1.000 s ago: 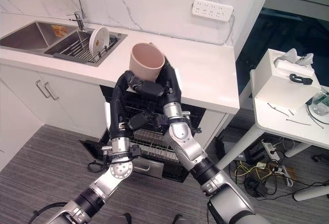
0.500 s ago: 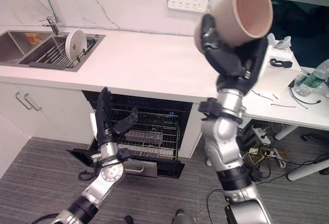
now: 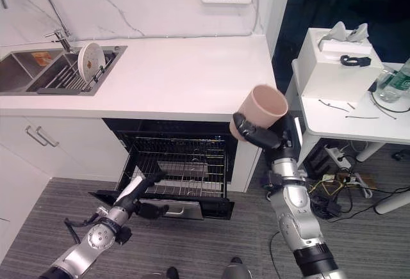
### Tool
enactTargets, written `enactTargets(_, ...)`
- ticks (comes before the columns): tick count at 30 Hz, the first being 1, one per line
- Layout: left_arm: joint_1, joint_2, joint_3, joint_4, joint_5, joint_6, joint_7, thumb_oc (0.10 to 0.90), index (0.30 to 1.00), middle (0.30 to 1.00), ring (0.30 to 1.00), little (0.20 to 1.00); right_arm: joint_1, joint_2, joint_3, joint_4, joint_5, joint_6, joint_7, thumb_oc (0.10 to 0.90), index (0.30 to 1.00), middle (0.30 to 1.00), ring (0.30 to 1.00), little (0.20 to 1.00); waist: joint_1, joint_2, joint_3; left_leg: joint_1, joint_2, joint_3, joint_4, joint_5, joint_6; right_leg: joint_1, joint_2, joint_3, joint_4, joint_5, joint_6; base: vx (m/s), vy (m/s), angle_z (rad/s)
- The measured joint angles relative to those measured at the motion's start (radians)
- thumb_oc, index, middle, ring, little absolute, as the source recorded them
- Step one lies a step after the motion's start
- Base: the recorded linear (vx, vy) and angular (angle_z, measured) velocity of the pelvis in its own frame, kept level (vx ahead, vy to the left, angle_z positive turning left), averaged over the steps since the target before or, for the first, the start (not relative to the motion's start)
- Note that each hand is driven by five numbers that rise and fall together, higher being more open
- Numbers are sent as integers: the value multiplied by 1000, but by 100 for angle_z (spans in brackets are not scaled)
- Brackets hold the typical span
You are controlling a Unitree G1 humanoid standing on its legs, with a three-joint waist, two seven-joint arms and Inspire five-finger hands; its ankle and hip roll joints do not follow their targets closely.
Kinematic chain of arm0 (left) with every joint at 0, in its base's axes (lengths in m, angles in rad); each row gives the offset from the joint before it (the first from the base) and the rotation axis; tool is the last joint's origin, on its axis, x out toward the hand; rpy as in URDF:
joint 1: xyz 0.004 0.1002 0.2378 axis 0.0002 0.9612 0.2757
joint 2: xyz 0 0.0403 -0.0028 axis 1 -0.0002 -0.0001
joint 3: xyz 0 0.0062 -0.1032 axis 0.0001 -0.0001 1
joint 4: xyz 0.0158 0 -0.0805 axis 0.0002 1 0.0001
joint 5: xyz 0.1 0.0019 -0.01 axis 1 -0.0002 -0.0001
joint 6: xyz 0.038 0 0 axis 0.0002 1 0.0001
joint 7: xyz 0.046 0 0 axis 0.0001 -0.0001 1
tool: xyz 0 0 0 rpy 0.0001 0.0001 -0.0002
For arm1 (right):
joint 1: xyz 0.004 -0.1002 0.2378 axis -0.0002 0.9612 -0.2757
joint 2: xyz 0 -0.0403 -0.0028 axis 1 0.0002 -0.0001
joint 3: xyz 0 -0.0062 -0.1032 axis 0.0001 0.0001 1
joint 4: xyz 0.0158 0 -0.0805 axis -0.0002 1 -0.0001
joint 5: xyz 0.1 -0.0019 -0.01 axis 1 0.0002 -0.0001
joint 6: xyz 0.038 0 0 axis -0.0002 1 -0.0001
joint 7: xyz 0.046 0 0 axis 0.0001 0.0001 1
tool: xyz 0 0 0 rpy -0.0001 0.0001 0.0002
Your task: Place the dishes in the dishwasher.
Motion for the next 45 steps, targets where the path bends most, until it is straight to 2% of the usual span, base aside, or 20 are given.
enactTargets(3,-10,15,4,6,43,30,-17,800,900,900,900,900,-1,-1,25,25,0,4,31,400,300,300,300,300,5,1,-1,-1,1,-5,-1,0,0,2,0,-4,2,-2,2,40,9,3)
enactTargets(7,-16,38,4,22,99,20,1,800,900,900,900,900,-1,-1,32,87,-3,6,43,400,300,300,300,300,10,2,-1,-10,-1,-13,0,0,0,1,-6,-12,13,-12,2,39,8,7)
enactTargets(16,-39,46,11,205,308,-51,209,800,900,900,900,900,-71,-17,59,198,-84,36,54,400,300,300,300,300,34,7,-5,-56,-2,-38,7,14,-8,-41,-17,-37,45,-26,-6,-2,21,10)
enactTargets(17,-59,59,5,220,363,-77,235,800,900,900,900,900,-131,-25,85,234,-111,57,66,400,300,300,300,300,38,7,-4,-82,-3,-50,20,15,-8,-60,-19,-47,50,-23,-9,-188,74,13)
enactTargets(20,-117,95,-29,224,395,-106,262,800,900,900,900,900,-224,-46,129,278,-122,70,85,400,300,300,300,300,48,10,1,-145,-7,-54,39,27,-7,-122,-20,-46,67,-14,-12,-205,55,8)
enactTargets(22,-233,128,-86,234,431,-125,278,800,900,900,900,900,-351,-69,167,367,-122,103,119,400,300,300,300,300,52,23,42,-200,-18,-64,40,55,-1,-174,-29,-50,72,9,-14,-141,46,16)
enactTargets(25,-355,166,-116,226,435,-148,284,800,900,900,900,900,-429,-77,191,447,-121,111,148,400,300,300,300,300,51,37,131,-232,-22,-78,35,76,-1,-193,-32,-57,65,18,-4,-77,38,15)
enactTargets(28,-389,201,-120,202,433,-150,282,800,900,900,900,900,-427,-77,199,478,-122,151,164,400,300,300,300,300,49,37,193,-242,-25,-83,25,83,3,-201,-31,-56,62,22,-7,-47,47,7)
enactTargets(36,-476,222,-127,141,433,-160,245,800,900,900,900,900,-498,-83,199,585,-160,165,168,400,300,300,300,300,52,48,305,-251,-42,-101,0,111,4,-207,-46,-74,57,34,-14,-69,56,9)
enactTargets(38,-523,248,-136,118,447,-180,226,800,900,900,900,900,-553,-85,199,618,-161,166,181,400,300,300,300,300,51,55,317,-275,-50,-101,0,115,6,-235,-58,-73,61,37,-13,-97,201,5)
enactTargets(40,-594,290,-177,37,474,-194,190,800,900,900,900,900,-636,-125,208,674,-178,166,199,400,300,300,300,300,49,80,336,-303,-72,-90,-4,124,20,-269,-81,-64,67,44,-1,-93,209,-2)
enactTargets(42,-618,325,-181,-39,469,-194,145,800,900,900,900,900,-663,-147,220,693,-179,160,216,400,300,300,300,300,44,80,336,-310,-91,-69,-17,132,32,-292,-95,-40,67,52,12,-92,102,-9)
enactTargets(45,-701,334,-196,-58,437,-193,77,800,900,900,900,900,-676,-147,218,705,-179,162,217,400,300,300,300,300,49,80,336,-313,-96,-69,-17,133,37,-293,-98,-38,62,55,18,-68,17,2)
